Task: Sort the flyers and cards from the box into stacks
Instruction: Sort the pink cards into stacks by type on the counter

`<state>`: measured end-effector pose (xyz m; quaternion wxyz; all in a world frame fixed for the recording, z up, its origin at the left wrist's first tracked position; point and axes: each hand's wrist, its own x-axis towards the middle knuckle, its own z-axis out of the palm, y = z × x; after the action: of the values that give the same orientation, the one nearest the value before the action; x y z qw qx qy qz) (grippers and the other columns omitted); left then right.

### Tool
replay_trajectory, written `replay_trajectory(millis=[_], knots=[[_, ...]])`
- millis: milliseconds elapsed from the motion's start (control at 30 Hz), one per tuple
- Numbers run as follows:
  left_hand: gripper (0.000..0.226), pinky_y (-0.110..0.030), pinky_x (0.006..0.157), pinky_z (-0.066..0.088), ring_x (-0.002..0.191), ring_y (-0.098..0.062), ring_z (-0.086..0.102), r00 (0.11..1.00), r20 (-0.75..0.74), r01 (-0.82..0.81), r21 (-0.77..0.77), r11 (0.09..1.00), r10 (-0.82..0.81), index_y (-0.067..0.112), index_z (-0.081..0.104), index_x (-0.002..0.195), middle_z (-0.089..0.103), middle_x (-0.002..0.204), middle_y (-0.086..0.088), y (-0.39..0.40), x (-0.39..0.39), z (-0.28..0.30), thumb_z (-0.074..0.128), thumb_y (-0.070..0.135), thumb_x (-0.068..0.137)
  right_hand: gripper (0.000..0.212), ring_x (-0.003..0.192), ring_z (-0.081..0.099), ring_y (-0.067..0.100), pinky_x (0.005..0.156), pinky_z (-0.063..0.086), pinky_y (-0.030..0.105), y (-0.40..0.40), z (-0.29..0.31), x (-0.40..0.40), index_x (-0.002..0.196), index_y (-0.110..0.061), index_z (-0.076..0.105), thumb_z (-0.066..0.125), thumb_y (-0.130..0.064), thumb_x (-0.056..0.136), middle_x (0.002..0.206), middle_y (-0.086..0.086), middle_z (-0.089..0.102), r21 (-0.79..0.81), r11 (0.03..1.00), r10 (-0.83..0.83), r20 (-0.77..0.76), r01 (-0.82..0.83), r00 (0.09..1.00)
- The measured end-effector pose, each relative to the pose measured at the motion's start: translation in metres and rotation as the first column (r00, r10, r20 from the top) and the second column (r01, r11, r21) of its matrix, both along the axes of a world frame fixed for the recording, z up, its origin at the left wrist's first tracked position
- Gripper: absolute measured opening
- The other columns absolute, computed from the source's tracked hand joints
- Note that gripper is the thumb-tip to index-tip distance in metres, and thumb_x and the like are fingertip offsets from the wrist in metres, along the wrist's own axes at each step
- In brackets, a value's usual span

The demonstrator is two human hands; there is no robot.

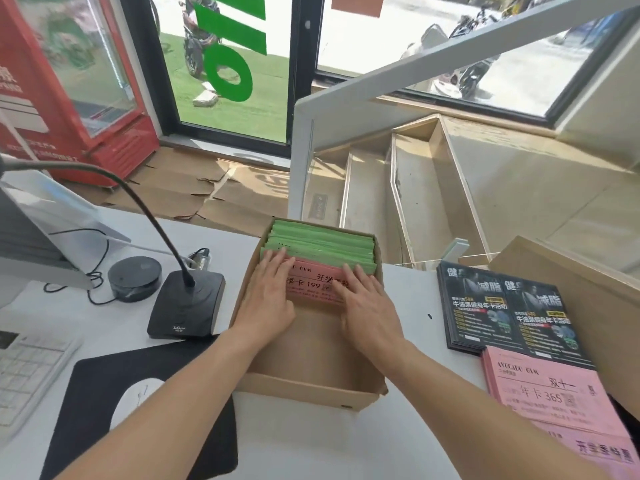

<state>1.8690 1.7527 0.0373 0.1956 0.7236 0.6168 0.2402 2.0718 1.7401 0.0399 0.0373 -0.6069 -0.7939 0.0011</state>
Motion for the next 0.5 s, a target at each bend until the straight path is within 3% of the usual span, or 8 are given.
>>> replay_trajectory(millis=[133,267,333,400,500], knots=[[0.081,-0.03,0.124,-0.005,0.156,-0.013,-0.005,1.0,0.018,-0.026,0.034,0.999,0.025,0.017,0.024,0.159,0.013,0.169,0.003,0.0009,0.0007,-0.0013,0.054,0.002,0.085,0.045,0.127,0.06,0.026,0.112,0.043,0.044,0.0006,-0.002,-0.0012,0.123,-0.024,0.073,0.072,-0.011,0.079,0.136,0.002,0.065,0.168,0.986,-0.001,-0.038,0.008,0.999],[0.081,-0.029,0.123,-0.006,0.156,-0.014,-0.006,0.999,0.017,-0.029,0.03,0.999,0.029,0.016,0.025,0.158,0.014,0.168,0.002,0.0008,0.0009,-0.0005,0.054,0.002,0.084,0.04,0.097,0.071,0.019,0.091,0.055,0.038,-0.0024,-0.0001,0.0002,0.103,-0.03,0.079,0.077,-0.005,0.072,0.109,-0.009,0.076,0.263,0.965,0.044,-0.111,-0.013,0.993],[0.081,-0.03,0.124,-0.006,0.156,-0.014,-0.006,1.0,0.017,-0.025,0.031,0.999,0.024,0.016,0.025,0.158,0.013,0.169,0.002,0.0006,0.0011,-0.001,0.053,0.002,0.084,0.04,0.08,0.071,0.018,0.07,0.054,0.032,-0.0043,0.0029,-0.0013,0.1,-0.03,0.077,0.075,-0.001,0.073,0.095,-0.011,0.077,0.253,0.967,0.029,-0.164,0.013,0.986],[0.083,-0.03,0.125,-0.006,0.156,-0.014,-0.007,1.0,0.018,-0.021,0.028,0.999,0.021,0.017,0.023,0.159,0.011,0.169,0.003,0.0004,0.0011,-0.0021,0.053,0.001,0.083,0.043,0.067,0.068,0.019,0.055,0.044,0.028,-0.0062,0.0056,-0.0027,0.102,-0.027,0.074,0.071,0.004,0.072,0.083,-0.011,0.073,0.244,0.969,0.006,-0.175,0.038,0.985],[0.086,-0.032,0.125,-0.006,0.156,-0.014,-0.009,1.0,0.019,-0.012,0.025,1.0,0.011,0.017,0.017,0.161,0.009,0.17,0.003,0.0001,0.0011,-0.0031,0.052,0.002,0.084,0.049,0.07,0.068,0.019,0.054,0.042,0.028,-0.0061,0.0067,-0.0023,0.108,-0.027,0.07,0.067,0.004,0.071,0.082,-0.011,0.072,0.232,0.971,-0.015,-0.179,0.057,0.984]])
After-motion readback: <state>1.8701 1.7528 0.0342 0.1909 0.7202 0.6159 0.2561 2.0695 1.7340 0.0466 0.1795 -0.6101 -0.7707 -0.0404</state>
